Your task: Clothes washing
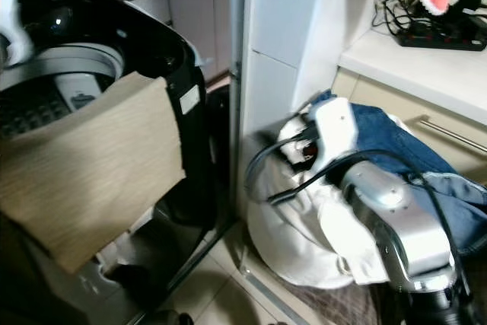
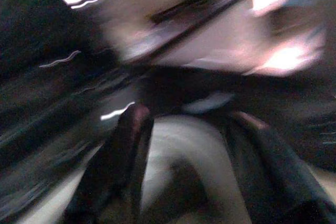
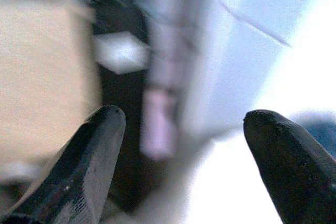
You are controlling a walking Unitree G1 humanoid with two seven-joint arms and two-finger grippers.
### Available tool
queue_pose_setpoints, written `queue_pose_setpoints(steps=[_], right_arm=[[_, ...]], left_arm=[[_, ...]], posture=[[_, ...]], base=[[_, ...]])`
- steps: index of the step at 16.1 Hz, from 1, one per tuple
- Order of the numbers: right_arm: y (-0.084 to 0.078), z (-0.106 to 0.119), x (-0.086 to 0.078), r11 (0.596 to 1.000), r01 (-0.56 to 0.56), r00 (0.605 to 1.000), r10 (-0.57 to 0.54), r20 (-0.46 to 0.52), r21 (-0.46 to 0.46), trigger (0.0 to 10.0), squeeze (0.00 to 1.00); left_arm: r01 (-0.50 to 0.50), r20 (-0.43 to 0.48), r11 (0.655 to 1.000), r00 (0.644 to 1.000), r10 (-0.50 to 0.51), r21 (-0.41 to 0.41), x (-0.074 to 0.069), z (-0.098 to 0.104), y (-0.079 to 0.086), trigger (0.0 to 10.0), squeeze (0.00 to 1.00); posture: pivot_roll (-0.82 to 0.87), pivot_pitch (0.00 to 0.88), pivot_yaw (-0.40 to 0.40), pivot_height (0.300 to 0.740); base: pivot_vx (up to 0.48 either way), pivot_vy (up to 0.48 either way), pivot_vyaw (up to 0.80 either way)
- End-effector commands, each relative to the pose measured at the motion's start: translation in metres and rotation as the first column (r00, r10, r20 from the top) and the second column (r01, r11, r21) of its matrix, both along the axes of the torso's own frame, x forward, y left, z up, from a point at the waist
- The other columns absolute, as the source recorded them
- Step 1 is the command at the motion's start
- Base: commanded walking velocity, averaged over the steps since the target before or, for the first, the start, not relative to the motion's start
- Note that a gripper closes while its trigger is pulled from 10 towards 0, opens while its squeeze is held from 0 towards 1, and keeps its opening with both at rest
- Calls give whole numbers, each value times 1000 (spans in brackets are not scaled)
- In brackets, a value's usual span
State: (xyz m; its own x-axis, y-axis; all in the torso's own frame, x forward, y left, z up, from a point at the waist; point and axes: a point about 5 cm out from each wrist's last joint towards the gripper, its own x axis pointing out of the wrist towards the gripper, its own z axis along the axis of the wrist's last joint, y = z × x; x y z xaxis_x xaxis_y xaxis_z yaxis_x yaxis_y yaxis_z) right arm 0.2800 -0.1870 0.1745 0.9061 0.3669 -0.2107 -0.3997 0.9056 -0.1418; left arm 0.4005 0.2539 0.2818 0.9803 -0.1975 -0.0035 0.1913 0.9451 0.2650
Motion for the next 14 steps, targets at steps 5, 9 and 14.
queue_pose_setpoints(steps=[5, 9, 14], right_arm=[[-24, -22, -9, 994, -22, 976, -2, -218, -109, 10000, 1000], [-35, -37, -21, 977, -113, 922, 34, -386, -183, 10000, 1000], [-52, -75, -16, 996, 21, 872, -60, -485, -87, 10000, 0]], left_arm=[[583, 12, 808, 811, -585, -86, -42, -70, -115, 10000, 0], [783, -101, 586, 578, -810, -210, -94, -102, -152, 10000, 0], [802, -157, 550, 527, -835, -232, -119, -109, -164, 10000, 0]], posture=[[-107, 0, 50, 740], [-106, 0, 51, 740], [-100, 0, 48, 740]], base=[[0, 0, 0], [0, 0, 0], [0, 0, 0]])
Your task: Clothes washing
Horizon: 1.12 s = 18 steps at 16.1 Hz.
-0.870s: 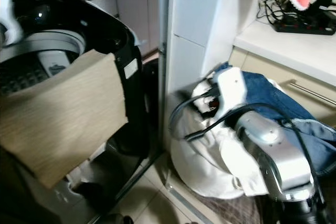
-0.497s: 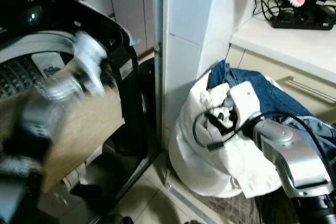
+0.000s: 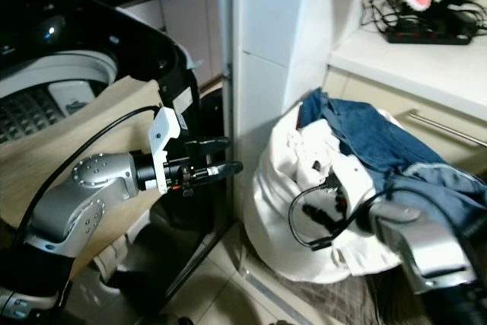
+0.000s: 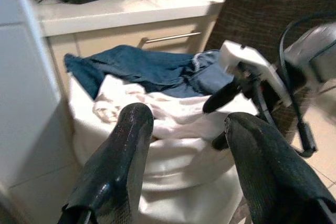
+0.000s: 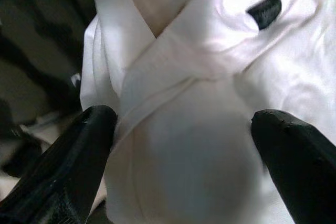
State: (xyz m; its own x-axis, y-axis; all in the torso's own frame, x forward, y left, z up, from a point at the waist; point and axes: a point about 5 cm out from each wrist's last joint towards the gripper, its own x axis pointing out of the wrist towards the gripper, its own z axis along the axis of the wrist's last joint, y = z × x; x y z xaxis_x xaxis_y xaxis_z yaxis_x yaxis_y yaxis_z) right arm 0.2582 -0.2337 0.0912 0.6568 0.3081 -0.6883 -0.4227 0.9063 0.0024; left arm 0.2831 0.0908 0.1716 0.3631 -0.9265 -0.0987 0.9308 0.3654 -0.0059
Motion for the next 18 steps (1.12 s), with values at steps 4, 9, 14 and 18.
queue_pose_setpoints(steps=[4, 9, 14, 18], right_arm=[[-12, 10, 31, 952, 183, 965, -222, 140, 246, 10000, 0], [-2, 31, 56, 962, 121, 925, -198, 324, 245, 10000, 0], [20, 90, 34, 974, 193, 659, -217, 720, 117, 10000, 0], [44, 88, 10, 965, 158, 627, -262, 733, 210, 10000, 0]], left_arm=[[6, -2, 1000, 1000, -5, 10, -6, 5, -2, 10000, 0], [-343, 22, 939, 939, 343, 14, 17, 1, 17, 10000, 0], [-714, -9, 694, 698, 716, -91, 11, -8, 52, 10000, 0], [-720, 37, 687, 687, 726, -97, 0, -11, 38, 10000, 0]], posture=[[-95, 0, 52, 740], [-70, 0, 32, 740], [-83, 0, 13, 740], [-90, 0, 6, 740]], base=[[0, 0, 0], [0, 0, 0], [0, 0, 0], [0, 0, 0]])
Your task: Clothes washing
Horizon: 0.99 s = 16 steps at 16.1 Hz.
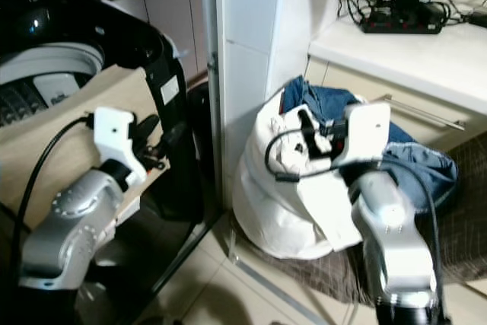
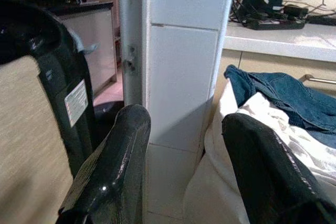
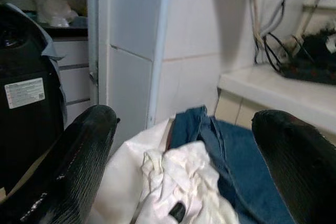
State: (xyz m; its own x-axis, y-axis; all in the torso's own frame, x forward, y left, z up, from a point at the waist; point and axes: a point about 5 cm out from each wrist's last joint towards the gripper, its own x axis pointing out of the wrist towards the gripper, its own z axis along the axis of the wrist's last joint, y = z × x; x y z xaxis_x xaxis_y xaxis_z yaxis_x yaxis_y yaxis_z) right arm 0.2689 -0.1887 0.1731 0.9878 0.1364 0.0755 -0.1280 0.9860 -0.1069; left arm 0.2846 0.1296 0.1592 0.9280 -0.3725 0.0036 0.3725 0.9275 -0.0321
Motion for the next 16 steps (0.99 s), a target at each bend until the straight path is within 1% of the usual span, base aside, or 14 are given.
queue_pose_setpoints(steps=[1, 2, 3, 4, 5, 6, 9, 11, 12, 14, 16], right_arm=[[2, 3, -2, 1000, 9, 1000, -9, 14, 16, 10000, 0], [3, 1, -5, 1000, 10, 1000, -10, 2, 18, 10000, 0], [5, 0, -6, 1000, -1, 1000, 1, -5, 22, 10000, 0], [7, -2, -8, 1000, -13, 1000, 13, -20, -13, 10000, 0], [7, -4, -9, 1000, -14, 999, 13, -30, -21, 10000, 0], [9, -6, -11, 1000, -19, 999, 18, -40, -19, 10000, 0], [11, -8, -12, 999, -36, 998, 34, -49, -38, 10000, 0], [10, -8, -12, 1000, -24, 999, 24, -49, -2, 10000, 0], [11, -8, -12, 999, -34, 998, 34, -53, 0, 10000, 0], [15, -8, -12, 997, -70, 996, 69, -54, -21, 10000, 0], [16, -10, -12, 997, -74, 995, 72, -70, -20, 10000, 0]], left_arm=[[-26, 10, 1000, 1000, 26, -7, -1, 1, -3, 10000, 0], [-42, 7, 999, 999, 42, -26, 0, 2, -7, 10000, 0], [-46, 11, 999, 999, 46, -18, 0, 3, -8, 10000, 0], [-41, 15, 999, 999, 41, -21, 0, 4, -10, 10000, 0], [-48, 19, 998, 999, 48, -27, 1, 6, -11, 10000, 0], [-43, 32, 999, 999, 43, -17, 3, 8, -13, 10000, 0], [-45, 33, 999, 998, 46, -22, 4, 9, -15, 10000, 0], [-50, 33, 999, 998, 50, -21, 4, 9, -14, 10000, 0], [-51, 34, 999, 998, 52, -19, 4, 9, -14, 10000, 0], [-56, 36, 998, 998, 56, -16, 4, 9, -13, 10000, 0], [-64, 32, 998, 997, 65, -20, 4, 9, -12, 10000, 0]], posture=[[-94, 0, 6, 740], [-98, 0, 3, 740], [-98, 0, 3, 740], [-100, 0, 2, 740], [-99, 0, 3, 740], [-101, 0, 3, 740], [-102, 0, 5, 740], [-102, 0, 4, 740], [-102, 0, 2, 740], [-100, 0, 1, 740], [-99, 0, -2, 740]], base=[[262, 0, 0], [292, 0, 0], [292, 0, 0], [319, 0, 0], [337, 0, 0], [360, 0, 563], [364, 0, 658], [364, 0, 0], [364, 0, 0], [362, 0, 0], [356, 0, 0]])
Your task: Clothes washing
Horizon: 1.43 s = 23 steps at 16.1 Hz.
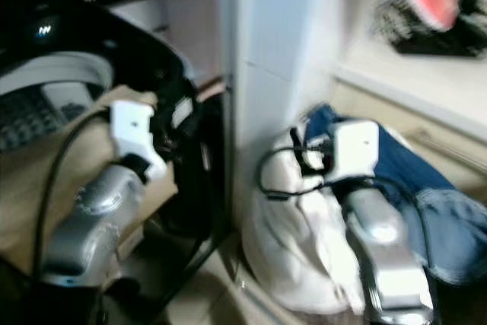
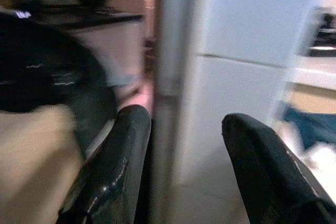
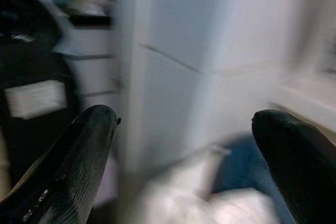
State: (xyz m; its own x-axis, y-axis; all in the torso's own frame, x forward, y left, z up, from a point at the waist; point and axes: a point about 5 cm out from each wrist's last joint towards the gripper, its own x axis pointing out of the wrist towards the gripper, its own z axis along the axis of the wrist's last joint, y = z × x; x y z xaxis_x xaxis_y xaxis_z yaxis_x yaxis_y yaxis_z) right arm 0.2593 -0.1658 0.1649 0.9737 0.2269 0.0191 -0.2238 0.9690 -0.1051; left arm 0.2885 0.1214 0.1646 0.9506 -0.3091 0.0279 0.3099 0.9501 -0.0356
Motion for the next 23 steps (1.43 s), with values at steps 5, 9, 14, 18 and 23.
queue_pose_setpoints(steps=[5, 9, 14, 18, 23], right_arm=[[-20, -13, 2, 998, 36, 980, -45, -193, -49, 10000, 0], [-39, -34, 7, 997, 37, 902, -60, -428, -63, 10000, 1000], [-59, -58, 17, 994, 68, 774, -107, -624, -86, 10000, 1000], [-62, -88, 30, 995, 20, 706, -84, -703, -99, 10000, 0], [-60, -109, 30, 998, -13, 620, -45, -783, -67, 10000, 0]], left_arm=[[88, 3, 996, 996, -88, 4, -4, 1, -5, 10000, 0], [274, -41, 959, 962, -272, 73, -12, -3, -9, 10000, 0], [408, -109, 909, 910, -399, 80, -19, -6, -10, 10000, 0], [420, -123, 902, 905, -408, 99, -19, -6, -8, 10000, 0], [422, -141, 900, 903, -407, 106, -21, -8, -8, 10000, 0]], posture=[[-100, 0, 0, 740], [-100, 0, 5, 740], [-91, 0, 11, 740], [-84, 0, 11, 740], [-80, 0, 6, 740]], base=[[64, 0, 0], [0, 0, 0], [0, 0, 0], [0, 0, 0], [0, 0, 0]])
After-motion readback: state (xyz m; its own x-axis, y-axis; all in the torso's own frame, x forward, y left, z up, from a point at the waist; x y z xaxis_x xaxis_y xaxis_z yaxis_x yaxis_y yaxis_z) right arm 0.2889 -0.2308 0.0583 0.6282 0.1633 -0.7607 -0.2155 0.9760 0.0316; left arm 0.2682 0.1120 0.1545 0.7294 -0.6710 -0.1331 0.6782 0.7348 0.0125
